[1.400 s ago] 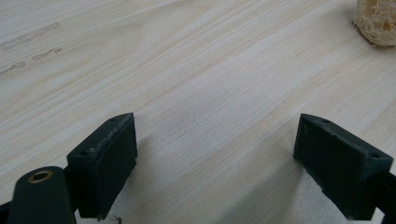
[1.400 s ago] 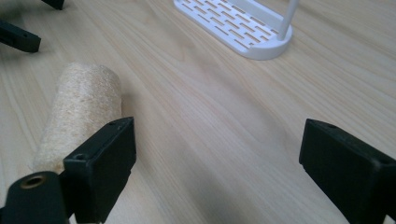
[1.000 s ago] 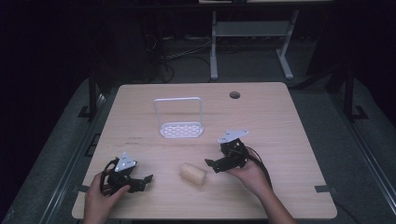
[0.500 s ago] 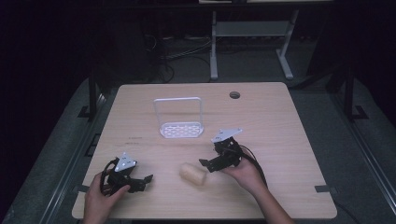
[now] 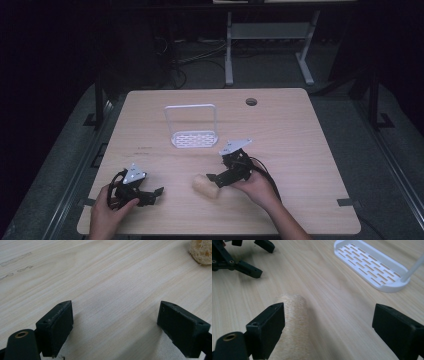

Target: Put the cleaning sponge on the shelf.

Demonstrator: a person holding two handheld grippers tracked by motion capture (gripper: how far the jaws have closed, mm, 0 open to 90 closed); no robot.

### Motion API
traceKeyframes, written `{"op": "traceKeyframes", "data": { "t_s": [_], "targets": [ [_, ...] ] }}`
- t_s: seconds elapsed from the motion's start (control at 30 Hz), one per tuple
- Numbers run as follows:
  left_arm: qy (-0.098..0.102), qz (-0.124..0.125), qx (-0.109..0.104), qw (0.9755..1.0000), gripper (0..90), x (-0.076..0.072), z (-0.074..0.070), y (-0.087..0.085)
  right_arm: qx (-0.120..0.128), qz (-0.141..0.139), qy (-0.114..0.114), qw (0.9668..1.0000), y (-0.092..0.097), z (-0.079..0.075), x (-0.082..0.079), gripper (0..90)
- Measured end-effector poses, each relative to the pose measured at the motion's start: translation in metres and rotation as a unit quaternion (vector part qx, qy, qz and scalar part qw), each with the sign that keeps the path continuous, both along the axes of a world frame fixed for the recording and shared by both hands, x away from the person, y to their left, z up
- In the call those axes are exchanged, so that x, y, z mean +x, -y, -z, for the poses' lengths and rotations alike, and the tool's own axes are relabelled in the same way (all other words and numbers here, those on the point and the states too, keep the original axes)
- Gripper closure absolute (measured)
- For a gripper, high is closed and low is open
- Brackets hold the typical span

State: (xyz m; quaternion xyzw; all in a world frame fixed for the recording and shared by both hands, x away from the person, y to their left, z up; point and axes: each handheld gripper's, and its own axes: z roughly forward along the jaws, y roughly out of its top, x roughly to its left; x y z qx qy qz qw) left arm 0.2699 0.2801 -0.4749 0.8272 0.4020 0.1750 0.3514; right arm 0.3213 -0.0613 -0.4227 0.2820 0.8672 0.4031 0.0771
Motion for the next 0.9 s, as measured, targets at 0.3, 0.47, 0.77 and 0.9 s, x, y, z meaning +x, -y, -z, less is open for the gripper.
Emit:
{"op": "traceKeyframes", "data": {
  "t_s": [0.3,0.47,0.77,0.9],
  "targets": [
    [0.001,-0.001,-0.002,1.0,12.9,0.0,0.0,0.0,-0.002,-0.018,-0.001,0.9998,-0.011,0.0,-0.007,10.7],
    [0.001,-0.002,-0.002,1.0,12.9,0.0,0.0,0.0,-0.004,-0.028,-0.002,0.9996,-0.018,0.001,-0.012,10.7],
    [0.001,-0.001,-0.002,1.0,12.9,0.0,0.0,0.0,-0.018,-0.034,-0.008,0.9992,-0.027,0.008,-0.017,10.8],
    [0.001,-0.001,-0.002,1.0,12.9,0.0,0.0,0.0,-0.027,-0.039,-0.008,0.9988,-0.03,0.012,-0.018,10.8]
  ]
}}
